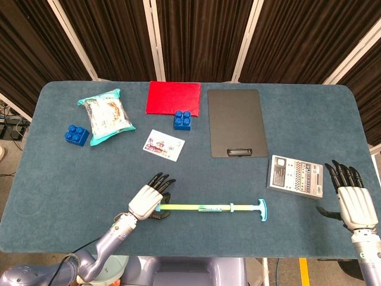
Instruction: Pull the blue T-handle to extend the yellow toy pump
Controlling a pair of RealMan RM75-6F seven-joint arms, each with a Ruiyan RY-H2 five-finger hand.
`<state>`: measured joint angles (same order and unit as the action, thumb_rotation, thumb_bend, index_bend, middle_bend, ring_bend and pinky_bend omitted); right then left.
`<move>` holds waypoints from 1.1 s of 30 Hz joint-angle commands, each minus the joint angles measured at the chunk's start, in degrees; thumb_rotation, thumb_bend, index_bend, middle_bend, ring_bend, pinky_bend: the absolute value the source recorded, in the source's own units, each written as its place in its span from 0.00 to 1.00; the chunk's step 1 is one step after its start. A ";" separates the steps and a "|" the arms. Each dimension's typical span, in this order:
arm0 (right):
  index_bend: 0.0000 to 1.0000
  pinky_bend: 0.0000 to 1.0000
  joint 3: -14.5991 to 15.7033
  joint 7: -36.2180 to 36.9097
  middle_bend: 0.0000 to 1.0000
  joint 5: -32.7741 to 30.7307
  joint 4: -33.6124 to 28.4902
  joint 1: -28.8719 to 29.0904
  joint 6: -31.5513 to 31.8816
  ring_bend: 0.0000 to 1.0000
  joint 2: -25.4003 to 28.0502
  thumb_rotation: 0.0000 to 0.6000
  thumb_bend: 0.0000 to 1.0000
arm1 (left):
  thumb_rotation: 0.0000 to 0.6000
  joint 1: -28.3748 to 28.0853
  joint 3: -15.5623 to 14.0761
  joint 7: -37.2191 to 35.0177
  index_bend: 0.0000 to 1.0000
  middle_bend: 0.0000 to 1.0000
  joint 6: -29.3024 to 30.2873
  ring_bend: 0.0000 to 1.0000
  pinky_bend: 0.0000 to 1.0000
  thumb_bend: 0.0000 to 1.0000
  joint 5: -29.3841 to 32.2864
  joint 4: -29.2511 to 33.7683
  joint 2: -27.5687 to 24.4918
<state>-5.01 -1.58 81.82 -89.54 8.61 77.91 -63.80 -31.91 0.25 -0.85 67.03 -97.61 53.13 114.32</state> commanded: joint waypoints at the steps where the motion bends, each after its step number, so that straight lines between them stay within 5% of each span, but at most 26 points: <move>1: 0.00 0.00 -0.03 0.05 0.00 -0.02 -0.06 -0.03 0.09 0.00 0.07 1.00 0.02 | 1.00 -0.17 -0.50 -1.21 0.60 0.13 1.34 0.00 0.00 0.35 -0.72 -0.72 0.61; 8: 0.00 0.00 0.17 -0.07 0.00 0.06 -0.17 -0.15 0.19 0.00 0.14 1.00 0.03 | 1.00 0.10 -1.39 -2.90 0.67 0.17 4.83 0.03 0.00 0.50 -2.05 -2.04 1.33; 15: 0.10 0.00 -0.42 -2.49 0.00 -5.07 2.36 1.69 -5.48 0.00 -1.28 1.00 0.16 | 1.00 0.13 -2.21 -3.71 0.71 0.19 7.52 0.04 0.00 0.62 -2.76 0.72 -0.86; 25: 0.24 0.00 1.95 -2.86 0.00 -5.63 4.78 4.34 -13.14 0.00 -3.86 1.00 0.25 | 1.00 0.03 -2.73 -7.84 0.74 0.23 8.02 0.06 0.00 0.64 -1.95 3.47 -3.07; 33: 0.24 0.00 4.75 -4.09 0.00 -1.05 2.25 3.73 -11.44 0.00 -4.67 1.00 0.25 | 1.00 -0.32 -3.80 -12.35 0.75 0.24 10.24 0.06 0.00 0.64 -3.37 1.96 -3.07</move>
<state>-0.86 -5.22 79.63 -86.67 12.66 65.41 -68.13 -32.12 -3.26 -12.60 76.88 -100.67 55.43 111.26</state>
